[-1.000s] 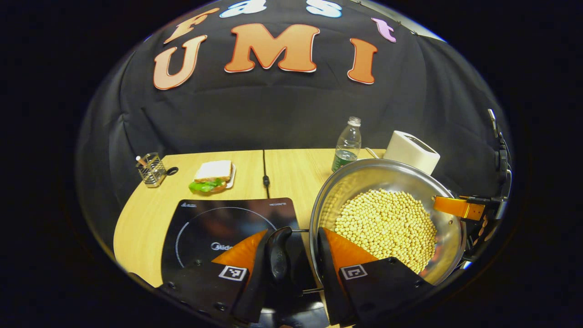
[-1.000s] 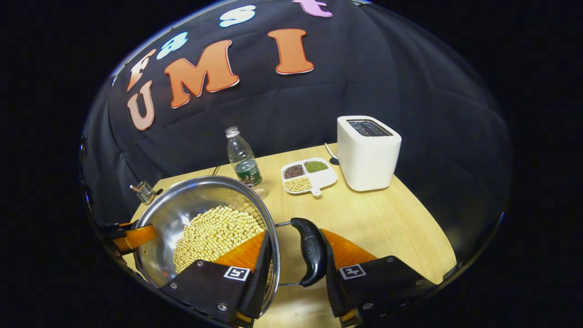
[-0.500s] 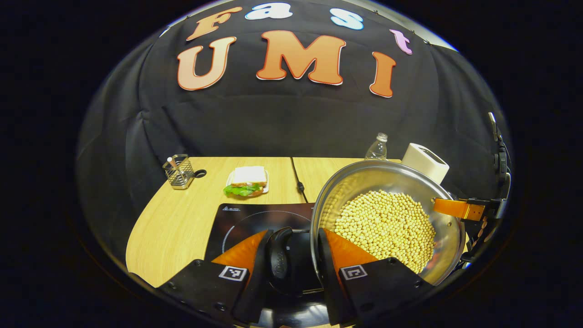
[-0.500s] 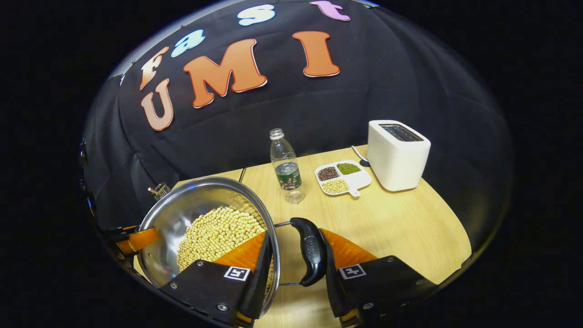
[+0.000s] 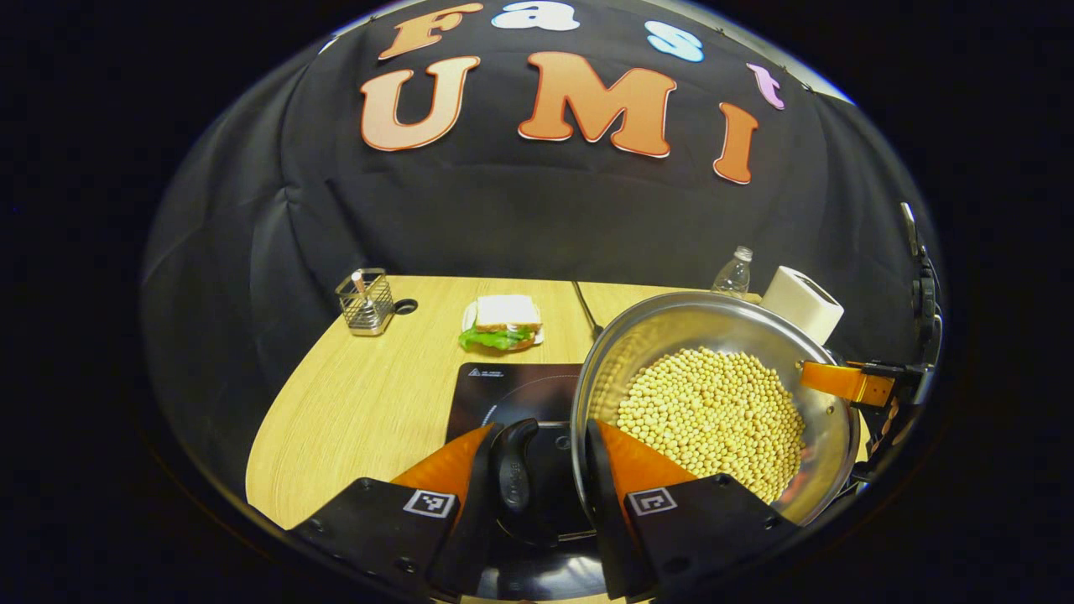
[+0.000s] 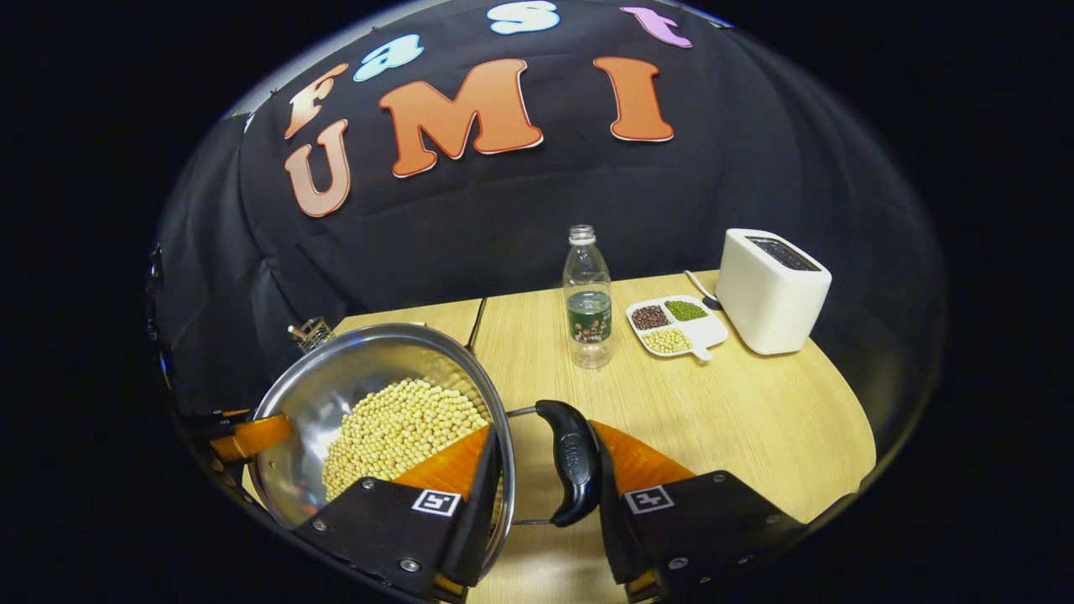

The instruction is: First push the handle of the pot to place it horizontally, then grasp the pot with both hands and set it on the induction cooktop.

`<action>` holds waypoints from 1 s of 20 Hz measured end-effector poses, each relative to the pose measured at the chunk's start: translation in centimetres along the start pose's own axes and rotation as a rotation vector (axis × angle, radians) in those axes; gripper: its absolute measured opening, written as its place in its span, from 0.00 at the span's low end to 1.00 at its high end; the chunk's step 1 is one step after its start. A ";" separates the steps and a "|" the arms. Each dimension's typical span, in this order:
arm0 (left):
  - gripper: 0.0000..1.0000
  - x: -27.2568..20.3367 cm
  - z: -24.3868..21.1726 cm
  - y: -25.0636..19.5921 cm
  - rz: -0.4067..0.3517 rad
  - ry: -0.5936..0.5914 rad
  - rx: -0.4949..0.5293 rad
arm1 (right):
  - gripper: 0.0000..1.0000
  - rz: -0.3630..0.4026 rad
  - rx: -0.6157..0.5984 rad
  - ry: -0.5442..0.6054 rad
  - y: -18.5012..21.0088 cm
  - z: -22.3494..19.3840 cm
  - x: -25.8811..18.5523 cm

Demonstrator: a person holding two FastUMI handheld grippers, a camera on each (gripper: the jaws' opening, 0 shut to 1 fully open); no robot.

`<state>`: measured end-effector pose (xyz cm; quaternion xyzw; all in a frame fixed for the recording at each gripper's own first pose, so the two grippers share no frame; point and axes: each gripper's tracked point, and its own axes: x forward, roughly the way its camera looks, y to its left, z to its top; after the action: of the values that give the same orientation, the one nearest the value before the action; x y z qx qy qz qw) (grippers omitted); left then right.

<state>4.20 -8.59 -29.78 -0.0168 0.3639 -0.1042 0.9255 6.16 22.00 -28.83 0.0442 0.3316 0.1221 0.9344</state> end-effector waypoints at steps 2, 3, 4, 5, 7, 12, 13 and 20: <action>0.58 0.0 -0.2 1.5 0.016 0.007 -0.001 | 0.57 0.013 -0.003 0.016 1.6 -0.8 0.7; 0.60 0.0 -0.4 2.4 0.022 0.012 -0.003 | 0.57 0.019 -0.006 0.022 2.1 -1.2 1.0; 0.57 0.0 -0.5 3.1 0.026 0.018 -0.006 | 0.57 0.024 -0.007 0.030 2.9 -1.5 1.4; 0.58 0.1 -0.7 3.7 0.032 0.023 -0.006 | 0.52 0.030 -0.006 0.035 3.6 -1.8 1.9; 0.57 0.4 -1.1 4.9 0.043 0.030 -0.003 | 0.57 0.039 -0.008 0.049 4.6 -2.4 2.8; 0.57 1.4 -2.1 6.7 0.052 0.058 -0.002 | 0.57 0.045 -0.006 0.083 5.9 -4.0 4.0; 0.64 1.7 -2.2 6.9 0.052 0.062 0.000 | 0.57 0.046 -0.003 0.088 6.1 -4.2 4.4; 0.63 3.1 -3.4 7.6 0.045 0.095 -0.002 | 0.57 0.035 0.005 0.119 6.6 -5.7 5.4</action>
<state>5.48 -1.67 -35.19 -0.0046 0.4078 -0.0839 0.9092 5.33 29.81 -35.45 0.0449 0.3862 0.1402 0.9106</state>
